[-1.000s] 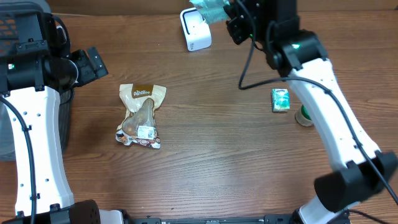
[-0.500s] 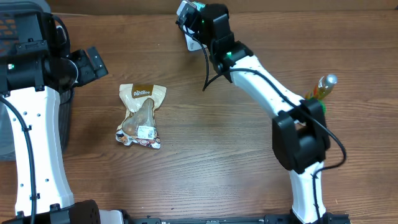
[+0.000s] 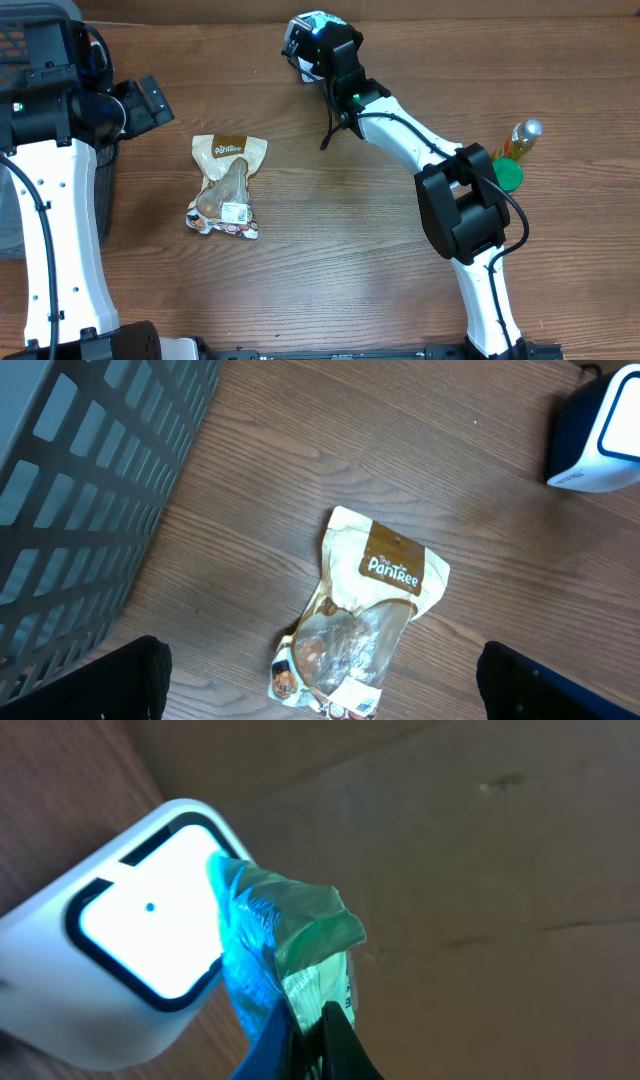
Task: Scan the item barcode
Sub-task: 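Carry the wipes pack up to the white scanner with the right gripper, then bring the wipes pack right and set it down, open the right gripper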
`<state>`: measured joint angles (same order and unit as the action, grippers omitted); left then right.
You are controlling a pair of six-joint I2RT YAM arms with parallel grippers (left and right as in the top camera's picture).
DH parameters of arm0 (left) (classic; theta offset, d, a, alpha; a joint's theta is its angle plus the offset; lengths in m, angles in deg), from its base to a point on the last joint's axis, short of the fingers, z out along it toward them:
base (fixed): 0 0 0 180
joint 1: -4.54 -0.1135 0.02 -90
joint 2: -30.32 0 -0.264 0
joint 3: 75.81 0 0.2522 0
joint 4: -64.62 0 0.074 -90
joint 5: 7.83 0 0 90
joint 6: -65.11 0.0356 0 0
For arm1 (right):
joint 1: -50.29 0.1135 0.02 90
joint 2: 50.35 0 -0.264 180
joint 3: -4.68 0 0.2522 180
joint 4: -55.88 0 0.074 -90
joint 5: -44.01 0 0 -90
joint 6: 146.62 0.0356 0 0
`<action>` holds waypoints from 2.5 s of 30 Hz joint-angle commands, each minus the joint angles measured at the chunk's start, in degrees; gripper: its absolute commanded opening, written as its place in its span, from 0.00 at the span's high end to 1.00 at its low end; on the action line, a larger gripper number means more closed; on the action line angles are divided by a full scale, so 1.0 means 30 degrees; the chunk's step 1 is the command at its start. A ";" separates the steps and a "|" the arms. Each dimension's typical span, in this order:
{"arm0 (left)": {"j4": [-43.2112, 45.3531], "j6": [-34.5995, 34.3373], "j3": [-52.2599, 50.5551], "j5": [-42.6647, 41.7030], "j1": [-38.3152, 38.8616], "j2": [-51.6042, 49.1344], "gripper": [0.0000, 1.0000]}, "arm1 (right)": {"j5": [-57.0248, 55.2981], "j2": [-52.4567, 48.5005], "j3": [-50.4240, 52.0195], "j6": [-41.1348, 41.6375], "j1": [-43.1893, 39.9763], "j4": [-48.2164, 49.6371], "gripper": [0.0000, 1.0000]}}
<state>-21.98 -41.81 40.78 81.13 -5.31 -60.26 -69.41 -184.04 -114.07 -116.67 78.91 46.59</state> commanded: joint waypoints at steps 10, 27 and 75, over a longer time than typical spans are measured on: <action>0.0000 0.0219 0.0138 -0.0007 0.0044 -0.0022 0.00 | 0.0663 -0.0044 -0.0240 0.0648 0.1428 -0.3468 0.96; 0.0000 0.0219 0.0138 -0.0007 0.0044 -0.0022 0.00 | 0.0692 -0.0044 -0.0240 0.1093 0.1472 -0.4248 0.96; 0.0000 0.0219 0.0138 -0.0007 0.0044 -0.0022 0.00 | 0.8036 0.7774 0.5435 2.0167 -0.1370 -2.2702 0.73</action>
<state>-21.96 -41.81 40.78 81.13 -5.31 -60.26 -40.51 -161.63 -98.55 -56.28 74.76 -22.81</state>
